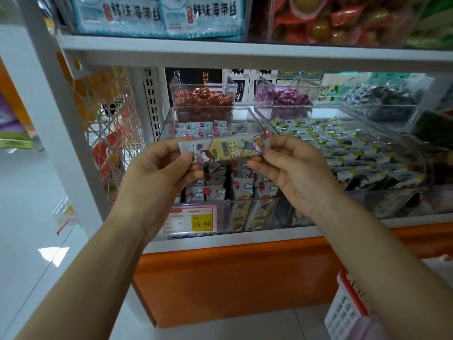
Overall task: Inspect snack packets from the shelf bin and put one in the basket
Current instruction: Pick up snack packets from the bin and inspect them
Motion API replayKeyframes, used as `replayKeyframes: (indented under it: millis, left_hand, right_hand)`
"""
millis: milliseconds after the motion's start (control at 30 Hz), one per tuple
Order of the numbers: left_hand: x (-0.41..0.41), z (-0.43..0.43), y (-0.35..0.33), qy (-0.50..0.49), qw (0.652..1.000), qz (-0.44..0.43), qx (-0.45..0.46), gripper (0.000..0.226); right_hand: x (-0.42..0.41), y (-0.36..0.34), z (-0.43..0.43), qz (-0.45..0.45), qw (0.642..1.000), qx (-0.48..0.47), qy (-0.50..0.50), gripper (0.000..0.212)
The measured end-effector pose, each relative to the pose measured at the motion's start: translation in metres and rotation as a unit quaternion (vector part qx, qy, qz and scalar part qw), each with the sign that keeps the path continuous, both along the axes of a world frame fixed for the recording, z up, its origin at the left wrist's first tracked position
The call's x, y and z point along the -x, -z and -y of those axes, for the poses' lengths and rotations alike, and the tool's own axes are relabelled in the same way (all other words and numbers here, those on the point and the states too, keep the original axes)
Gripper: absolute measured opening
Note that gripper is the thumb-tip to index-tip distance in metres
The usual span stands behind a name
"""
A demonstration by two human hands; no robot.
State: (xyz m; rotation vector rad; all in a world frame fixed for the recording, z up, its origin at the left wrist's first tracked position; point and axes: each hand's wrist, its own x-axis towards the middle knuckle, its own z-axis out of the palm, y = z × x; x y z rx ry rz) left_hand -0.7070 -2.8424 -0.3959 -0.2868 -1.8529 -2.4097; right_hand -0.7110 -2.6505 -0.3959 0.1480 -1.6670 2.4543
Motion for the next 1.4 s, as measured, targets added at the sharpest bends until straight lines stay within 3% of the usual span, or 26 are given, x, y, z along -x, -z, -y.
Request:
replayKeyframes:
  millis: [167,233,400,533,700,833,967,1200,1400]
  left_hand:
    - [0.005,0.000,0.002,0.047,0.997,0.048,-0.028,0.014]
    - [0.006,0.001,0.005,0.020,0.999,0.032,0.014,0.007]
    - [0.007,0.005,0.007,-0.011,0.998,0.009,0.067,0.015]
    - [0.005,0.005,0.005,0.008,0.992,-0.019,0.123,0.025]
    - [0.004,0.006,0.005,-0.016,0.992,-0.025,0.124,0.030]
    - [0.001,0.005,0.003,0.002,0.986,-0.049,0.158,0.036]
    - [0.000,0.002,0.002,-0.001,0.976,-0.062,0.208,0.043]
    - [0.000,0.000,0.002,-0.045,0.976,-0.031,0.209,0.006]
    - [0.000,0.000,-0.001,-0.093,0.973,-0.031,0.207,0.019]
  right_hand:
    - [0.001,0.005,-0.001,-0.060,0.980,-0.163,0.092,0.014]
    - [0.000,0.004,0.002,-0.072,0.974,-0.192,0.098,0.014]
    - [-0.002,0.002,0.006,-0.051,0.992,-0.110,0.022,0.012]
    - [-0.005,0.006,0.008,-0.065,0.964,-0.257,0.020,0.014]
    - [-0.001,0.007,0.010,-0.031,0.975,-0.218,-0.018,0.015]
    - [0.001,0.008,0.009,-0.039,0.977,-0.210,0.020,0.014]
    - [0.002,0.009,0.011,-0.070,0.954,-0.276,0.098,0.015]
    - [-0.003,0.008,0.015,-0.139,0.919,-0.353,0.109,0.014]
    - [-0.004,0.010,0.018,-0.162,0.920,-0.347,0.083,0.014]
